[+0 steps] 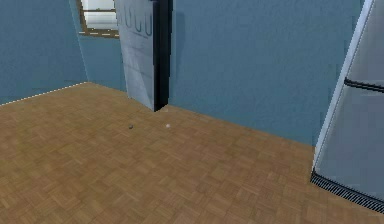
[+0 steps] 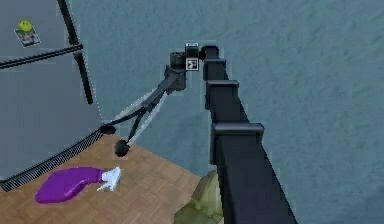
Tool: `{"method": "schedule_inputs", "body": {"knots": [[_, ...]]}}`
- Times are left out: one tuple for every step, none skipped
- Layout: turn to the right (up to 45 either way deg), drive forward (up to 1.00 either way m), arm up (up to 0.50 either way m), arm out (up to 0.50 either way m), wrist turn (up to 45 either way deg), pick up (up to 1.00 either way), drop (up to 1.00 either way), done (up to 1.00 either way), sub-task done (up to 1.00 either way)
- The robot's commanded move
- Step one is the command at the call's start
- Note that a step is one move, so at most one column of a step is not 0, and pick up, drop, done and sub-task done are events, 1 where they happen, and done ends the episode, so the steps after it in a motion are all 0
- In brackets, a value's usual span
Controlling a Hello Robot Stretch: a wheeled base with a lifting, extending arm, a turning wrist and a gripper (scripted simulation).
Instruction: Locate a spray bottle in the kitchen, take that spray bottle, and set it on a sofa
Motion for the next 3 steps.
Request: {"method": "schedule_inputs", "body": {"knots": [[0.0,0.00,0.00,-0.42,0.0,0.00,0.00,0.00,0.00],[-45.0,0.00,0.00,0.00,0.0,0.00,0.00,0.00,0.00],[-39.0,0.00,0.00,0.00,0.0,0.00,0.00,0.00,0.00]]}}
